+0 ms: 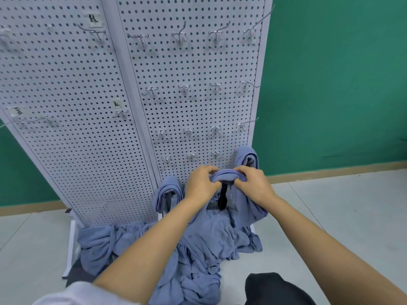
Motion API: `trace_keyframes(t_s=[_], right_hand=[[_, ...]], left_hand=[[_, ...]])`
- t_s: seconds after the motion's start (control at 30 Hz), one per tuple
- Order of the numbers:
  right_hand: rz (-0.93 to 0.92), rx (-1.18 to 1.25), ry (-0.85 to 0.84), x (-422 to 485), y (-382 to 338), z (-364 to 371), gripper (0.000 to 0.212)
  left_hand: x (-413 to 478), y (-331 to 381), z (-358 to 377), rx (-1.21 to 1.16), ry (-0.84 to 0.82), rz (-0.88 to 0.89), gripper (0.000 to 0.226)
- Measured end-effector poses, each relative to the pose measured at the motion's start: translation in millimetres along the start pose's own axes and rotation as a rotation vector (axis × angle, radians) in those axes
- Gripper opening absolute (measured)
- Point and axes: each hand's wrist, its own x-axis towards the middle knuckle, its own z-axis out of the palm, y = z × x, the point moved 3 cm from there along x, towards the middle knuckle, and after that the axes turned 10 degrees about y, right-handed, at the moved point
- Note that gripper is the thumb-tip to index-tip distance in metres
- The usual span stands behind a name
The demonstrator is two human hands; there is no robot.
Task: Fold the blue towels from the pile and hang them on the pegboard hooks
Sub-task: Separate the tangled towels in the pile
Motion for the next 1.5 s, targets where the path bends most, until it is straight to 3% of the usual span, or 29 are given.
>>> trace_keyframes(t_s=[0.1,0.4,0.87,0.93,1.0,1.07,1.13,1.23,1.5], right_hand=[[0.033,0.021,0.017,9,14,5,0.03],[0.137,0.141,0.191,78,16,14,0.027],[0.237,0.265,0.163,100,58,86,0.036],[0.234,0.256,0.151,95,61,89,0.035],[0.213,0.198,0.156,88,64,91,0.032],[0.182,-0.009,0.163,82,69,95,0.029],[0.204,-0.158,0.139,79,72,97,0.03],[0.274,-0.015,0.11,78,75,99,0.024],[0.313,0.055,-0.019,74,92,97,0.027]], left_hand=[[3,-6,11,0.028,-0.025,-0.012,0.032],[75,6,31,-0.156,0.197,-0.069,0.029],[102,-49,104,-0.391,0.279,-0.187,0.036],[98,-54,108,-0.378,0.271,-0.215,0.036],[91,-61,111,-0.216,0.26,-0.248,0.039],[84,-66,116,-0.083,0.24,-0.276,0.038],[80,-67,122,-0.135,0.211,-0.299,0.036],[77,-68,131,-0.286,0.141,-0.374,0.041],[67,-83,122,-0.272,-0.046,-0.443,0.035]])
